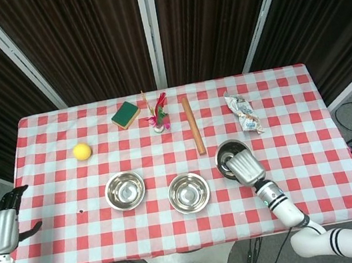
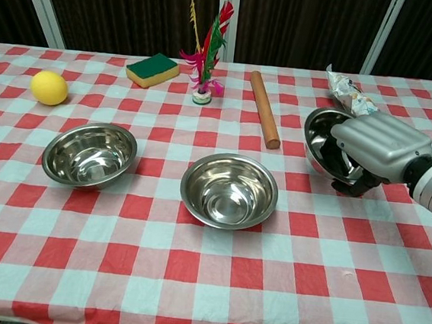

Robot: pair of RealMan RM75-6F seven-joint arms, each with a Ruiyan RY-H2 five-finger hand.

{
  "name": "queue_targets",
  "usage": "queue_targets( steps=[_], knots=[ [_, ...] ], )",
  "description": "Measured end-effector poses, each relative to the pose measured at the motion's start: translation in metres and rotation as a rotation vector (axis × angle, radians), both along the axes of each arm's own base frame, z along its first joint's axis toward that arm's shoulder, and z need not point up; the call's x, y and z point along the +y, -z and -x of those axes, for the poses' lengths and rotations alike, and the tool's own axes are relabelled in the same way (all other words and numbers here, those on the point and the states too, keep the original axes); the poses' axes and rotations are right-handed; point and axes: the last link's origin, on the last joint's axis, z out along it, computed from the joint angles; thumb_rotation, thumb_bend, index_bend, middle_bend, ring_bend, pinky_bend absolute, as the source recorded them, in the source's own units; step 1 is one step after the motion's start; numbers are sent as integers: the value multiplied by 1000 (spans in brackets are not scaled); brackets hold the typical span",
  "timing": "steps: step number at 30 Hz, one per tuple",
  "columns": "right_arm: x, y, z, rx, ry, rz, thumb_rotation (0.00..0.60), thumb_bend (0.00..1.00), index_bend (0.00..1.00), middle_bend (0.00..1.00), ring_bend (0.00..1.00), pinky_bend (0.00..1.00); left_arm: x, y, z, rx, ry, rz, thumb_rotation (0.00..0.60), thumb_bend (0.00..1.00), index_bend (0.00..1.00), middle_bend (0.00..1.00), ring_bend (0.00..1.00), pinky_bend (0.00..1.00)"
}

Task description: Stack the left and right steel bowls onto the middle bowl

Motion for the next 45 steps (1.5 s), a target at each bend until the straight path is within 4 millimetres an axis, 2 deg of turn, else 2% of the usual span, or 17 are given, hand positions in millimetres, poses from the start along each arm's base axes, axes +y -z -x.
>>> queue_targets(
  steps=[9,13,17,21,25,28,30,36,41,45],
  knots=[
    [29,-4,-69,-87,-182,-68,600,327,705,593,548,590,0,-12,3,3,-17,-50,600,147,198,281,211,326],
    [36,5,-87,-91,-213,-116,600,327,705,590,548,590,-4,-14,5,11,-27,-53,600,149,197,281,210,326],
    [38,18,-96,-79,-217,-157,600,306,702,581,546,590,-7,-16,9,9,-36,-56,600,149,198,281,211,326],
    [37,27,-101,-60,-219,-191,600,199,674,558,544,586,-8,-19,12,7,-43,-65,600,149,198,281,210,326],
    [37,28,-103,-54,-225,-220,600,7,558,487,461,550,-9,-21,14,2,-47,-70,600,149,197,281,211,326],
    [37,25,-103,-46,-229,-234,600,0,469,442,393,505,-8,-21,14,0,-46,-71,600,148,198,281,210,325],
    [36,22,-103,-45,-228,-238,600,0,450,434,371,495,-8,-21,14,1,-45,-75,600,149,198,281,210,323],
    [34,3,-105,-74,-236,-193,600,0,449,434,368,491,-7,-20,11,2,-36,-72,600,149,198,281,210,323],
    [29,-36,-104,-130,-238,-78,600,0,448,434,366,479,-6,-15,6,13,-17,-42,600,151,198,280,210,342],
    [23,-75,-95,-179,-210,31,600,0,423,425,334,369,-2,-4,-1,27,10,13,600,151,197,281,211,355]
  ],
)
